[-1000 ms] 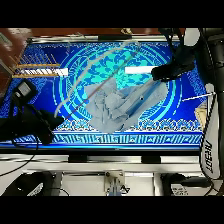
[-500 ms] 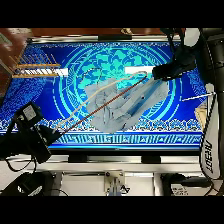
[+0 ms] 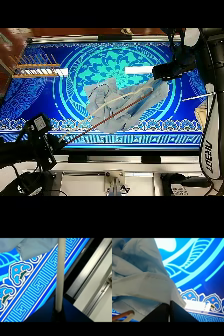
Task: Fold the shirts.
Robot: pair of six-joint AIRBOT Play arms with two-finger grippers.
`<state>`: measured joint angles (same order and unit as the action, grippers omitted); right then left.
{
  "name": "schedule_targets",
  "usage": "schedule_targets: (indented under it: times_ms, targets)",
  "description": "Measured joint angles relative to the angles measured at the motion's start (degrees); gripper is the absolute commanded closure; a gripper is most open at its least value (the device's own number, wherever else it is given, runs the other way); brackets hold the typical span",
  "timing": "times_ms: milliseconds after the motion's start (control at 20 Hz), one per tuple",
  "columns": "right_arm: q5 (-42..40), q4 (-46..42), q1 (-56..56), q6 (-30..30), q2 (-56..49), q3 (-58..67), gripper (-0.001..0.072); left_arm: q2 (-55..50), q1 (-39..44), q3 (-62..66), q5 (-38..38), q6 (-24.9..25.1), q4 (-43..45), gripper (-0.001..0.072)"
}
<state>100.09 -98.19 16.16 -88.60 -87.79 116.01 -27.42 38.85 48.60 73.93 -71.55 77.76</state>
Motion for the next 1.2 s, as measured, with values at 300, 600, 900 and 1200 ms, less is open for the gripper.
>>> schedule_targets:
  times_ms: [300,600,900,1200]
  targets:
    - [-0.2,0.4,0.0,0.4,1.7,0.0,0.063,-4.0,0.5,-2.9,-7.1,-0.6,-1.1,0.0663]
    - [-3.1,5.4,0.0,2.4,5.7,0.0,0.063,-10.0,0.7,-3.4,-12.7,2.4,-4.5,0.0664]
    - [-3.9,10.8,0.0,4.7,10.9,0.0,0.063,-12.5,0.7,-3.5,-15.1,0.9,-1.6,0.0664]
    - [-4.6,18.1,0.0,5.1,13.9,0.1,0.063,-13.6,0.6,-3.5,-22.6,-4.0,-0.5,0.0664]
